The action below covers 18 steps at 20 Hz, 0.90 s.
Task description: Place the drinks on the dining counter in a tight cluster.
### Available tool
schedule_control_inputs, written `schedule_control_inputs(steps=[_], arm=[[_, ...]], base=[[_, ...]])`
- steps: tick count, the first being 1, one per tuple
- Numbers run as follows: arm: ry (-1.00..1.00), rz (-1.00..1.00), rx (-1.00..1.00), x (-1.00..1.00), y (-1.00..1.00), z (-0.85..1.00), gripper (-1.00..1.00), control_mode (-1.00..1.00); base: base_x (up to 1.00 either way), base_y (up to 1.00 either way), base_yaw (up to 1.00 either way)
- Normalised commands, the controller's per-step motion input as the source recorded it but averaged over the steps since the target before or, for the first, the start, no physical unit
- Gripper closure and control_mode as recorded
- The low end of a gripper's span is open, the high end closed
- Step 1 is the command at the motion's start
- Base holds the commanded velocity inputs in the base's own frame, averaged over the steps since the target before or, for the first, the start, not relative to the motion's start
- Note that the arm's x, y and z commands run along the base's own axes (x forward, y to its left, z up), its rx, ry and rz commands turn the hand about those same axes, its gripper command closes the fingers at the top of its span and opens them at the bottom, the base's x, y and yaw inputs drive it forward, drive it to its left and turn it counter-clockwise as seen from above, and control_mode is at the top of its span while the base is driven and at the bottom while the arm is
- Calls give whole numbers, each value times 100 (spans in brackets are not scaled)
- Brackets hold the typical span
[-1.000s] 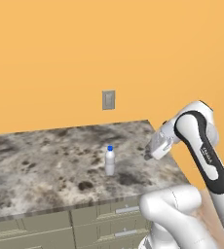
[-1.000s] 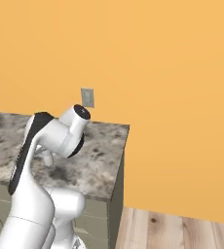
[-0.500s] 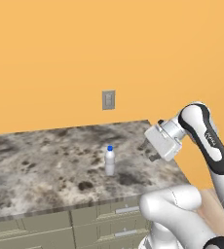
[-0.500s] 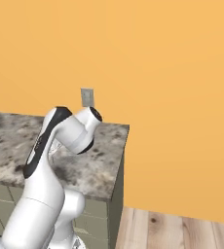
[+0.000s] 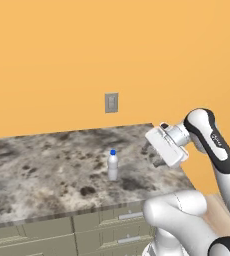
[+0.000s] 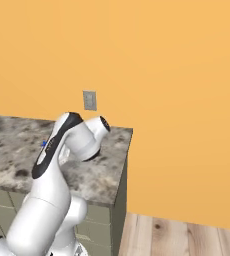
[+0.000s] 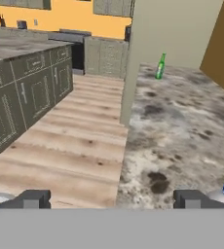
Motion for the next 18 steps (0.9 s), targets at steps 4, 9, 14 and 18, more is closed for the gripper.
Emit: schedule_control_inputs(steps=[4, 9, 14, 18], arm=[[-12, 8, 9, 18, 1, -13, -100, -100], [-10, 4, 6, 22, 9, -16, -100, -100], [-4, 3, 4, 34, 8, -13, -100, -100], [0, 0, 4, 41, 15, -16, -100, -100]], base=[[0, 0, 0], [0, 0, 0], [0, 0, 0], [0, 0, 0]])
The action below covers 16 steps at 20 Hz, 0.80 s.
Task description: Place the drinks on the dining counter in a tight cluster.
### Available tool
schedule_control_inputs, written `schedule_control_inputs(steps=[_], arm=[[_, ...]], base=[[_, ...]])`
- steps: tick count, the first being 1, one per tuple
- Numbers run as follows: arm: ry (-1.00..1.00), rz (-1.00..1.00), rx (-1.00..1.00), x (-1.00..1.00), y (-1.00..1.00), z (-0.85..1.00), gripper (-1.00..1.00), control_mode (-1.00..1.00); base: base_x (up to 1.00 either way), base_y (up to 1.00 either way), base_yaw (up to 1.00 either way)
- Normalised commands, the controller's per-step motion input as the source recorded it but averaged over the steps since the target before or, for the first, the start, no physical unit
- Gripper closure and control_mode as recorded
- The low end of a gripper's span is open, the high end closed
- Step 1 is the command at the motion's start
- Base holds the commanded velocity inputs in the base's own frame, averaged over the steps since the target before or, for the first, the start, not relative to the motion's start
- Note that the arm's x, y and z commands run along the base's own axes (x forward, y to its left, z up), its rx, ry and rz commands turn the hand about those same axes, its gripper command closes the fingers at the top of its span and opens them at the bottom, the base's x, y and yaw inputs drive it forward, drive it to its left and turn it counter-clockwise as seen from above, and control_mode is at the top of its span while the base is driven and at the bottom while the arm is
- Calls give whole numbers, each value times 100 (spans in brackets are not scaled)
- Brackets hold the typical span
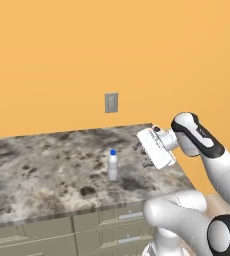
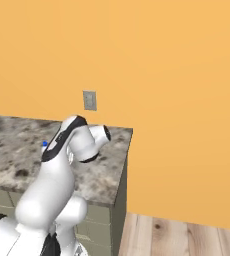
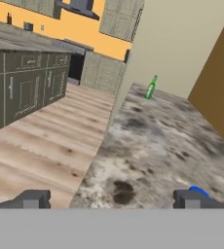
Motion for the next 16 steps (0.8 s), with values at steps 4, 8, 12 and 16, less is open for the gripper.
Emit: schedule_control_inputs(steps=[4, 8, 12, 16], arm=[[1, 0, 4, 39, 15, -19, -100, -100], [4, 0, 3, 37, 12, -23, -100, -100], [5, 0, 1, 35, 13, -18, -100, -100], [4, 0, 0, 36, 11, -19, -100, -100]], base=[[0, 0, 0], [0, 0, 0], [0, 0, 0], [0, 0, 0]])
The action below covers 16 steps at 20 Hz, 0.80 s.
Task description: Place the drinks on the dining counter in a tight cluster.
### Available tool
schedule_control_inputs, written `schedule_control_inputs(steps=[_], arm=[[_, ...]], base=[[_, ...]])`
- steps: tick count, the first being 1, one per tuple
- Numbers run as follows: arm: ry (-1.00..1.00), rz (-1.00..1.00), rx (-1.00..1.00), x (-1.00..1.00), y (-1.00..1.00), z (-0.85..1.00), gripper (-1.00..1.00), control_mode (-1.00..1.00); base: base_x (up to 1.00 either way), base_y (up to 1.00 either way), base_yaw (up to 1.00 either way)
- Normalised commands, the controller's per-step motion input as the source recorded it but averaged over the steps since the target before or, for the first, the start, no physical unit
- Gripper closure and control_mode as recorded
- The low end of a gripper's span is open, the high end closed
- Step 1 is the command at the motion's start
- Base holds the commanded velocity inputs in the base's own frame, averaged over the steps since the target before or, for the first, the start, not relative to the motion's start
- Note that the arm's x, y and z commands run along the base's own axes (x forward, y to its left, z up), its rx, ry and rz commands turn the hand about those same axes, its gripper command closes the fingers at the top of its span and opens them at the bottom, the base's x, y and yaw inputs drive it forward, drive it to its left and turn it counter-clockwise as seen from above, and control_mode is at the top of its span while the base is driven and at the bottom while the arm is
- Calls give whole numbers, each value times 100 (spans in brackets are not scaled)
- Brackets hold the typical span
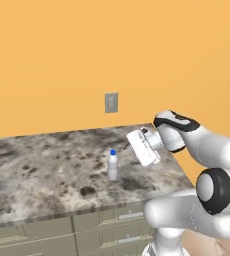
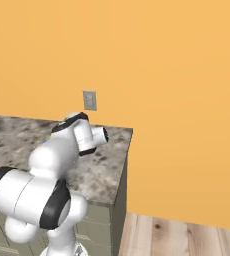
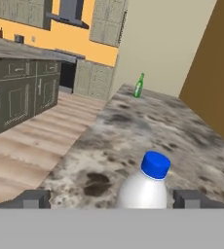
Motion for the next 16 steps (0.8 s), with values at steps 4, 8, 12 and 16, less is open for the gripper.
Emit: schedule_control_inputs(steps=[4, 8, 12, 16], arm=[[3, 1, 0, 35, 11, -20, -100, -100], [0, 2, 0, 25, 15, -21, -100, -100], [0, 4, 0, 14, 17, -20, -100, -100], [0, 3, 3, 1, 23, -8, -100, -100]], base=[[0, 0, 0], [0, 0, 0], [0, 0, 0], [0, 0, 0]])
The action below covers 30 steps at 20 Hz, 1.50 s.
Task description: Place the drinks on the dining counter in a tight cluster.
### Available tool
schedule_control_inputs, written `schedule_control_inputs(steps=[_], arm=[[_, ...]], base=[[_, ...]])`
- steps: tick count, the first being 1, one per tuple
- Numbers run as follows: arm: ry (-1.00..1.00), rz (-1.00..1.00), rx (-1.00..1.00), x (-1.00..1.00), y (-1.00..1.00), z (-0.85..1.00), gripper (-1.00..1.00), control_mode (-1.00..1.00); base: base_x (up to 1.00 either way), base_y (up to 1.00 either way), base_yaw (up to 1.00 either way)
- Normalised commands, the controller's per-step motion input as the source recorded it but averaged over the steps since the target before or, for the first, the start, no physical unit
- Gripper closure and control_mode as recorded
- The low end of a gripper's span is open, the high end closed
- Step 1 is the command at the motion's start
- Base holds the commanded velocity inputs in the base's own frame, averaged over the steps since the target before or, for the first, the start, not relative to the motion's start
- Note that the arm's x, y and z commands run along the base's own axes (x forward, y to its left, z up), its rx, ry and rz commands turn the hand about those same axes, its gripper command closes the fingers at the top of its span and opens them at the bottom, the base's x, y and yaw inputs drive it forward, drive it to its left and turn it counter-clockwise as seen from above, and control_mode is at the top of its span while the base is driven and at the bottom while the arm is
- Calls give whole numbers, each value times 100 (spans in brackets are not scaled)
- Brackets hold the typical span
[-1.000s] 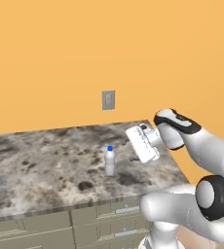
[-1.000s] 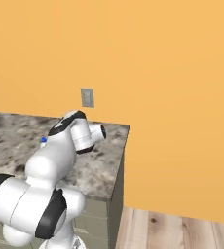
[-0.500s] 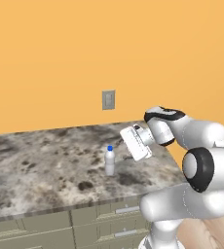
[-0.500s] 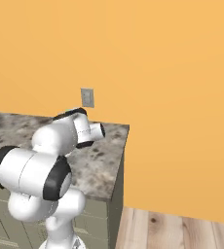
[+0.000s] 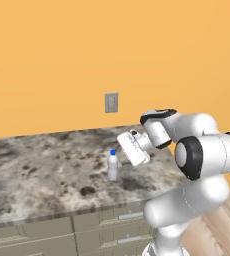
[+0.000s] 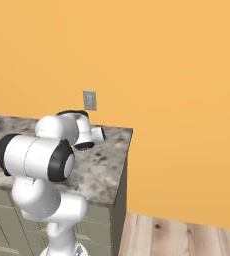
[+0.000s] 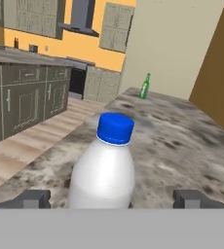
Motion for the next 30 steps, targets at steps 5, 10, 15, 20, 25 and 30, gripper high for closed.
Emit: schedule_control_inputs(steps=[5, 10, 15, 20, 25, 30], arm=[[5, 1, 5, 11, 11, -16, -100, -100], [8, 1, 3, 8, 6, -16, -100, -100], [7, 1, 1, 9, 13, -7, -100, -100], [3, 3, 1, -3, 11, -4, -100, -100], [0, 6, 3, -14, 1, 0, -100, -100], [0, 5, 4, -7, 3, 0, -100, -100]], base=[[0, 0, 0], [0, 0, 0], [0, 0, 0], [0, 0, 0], [0, 0, 0], [0, 0, 0]])
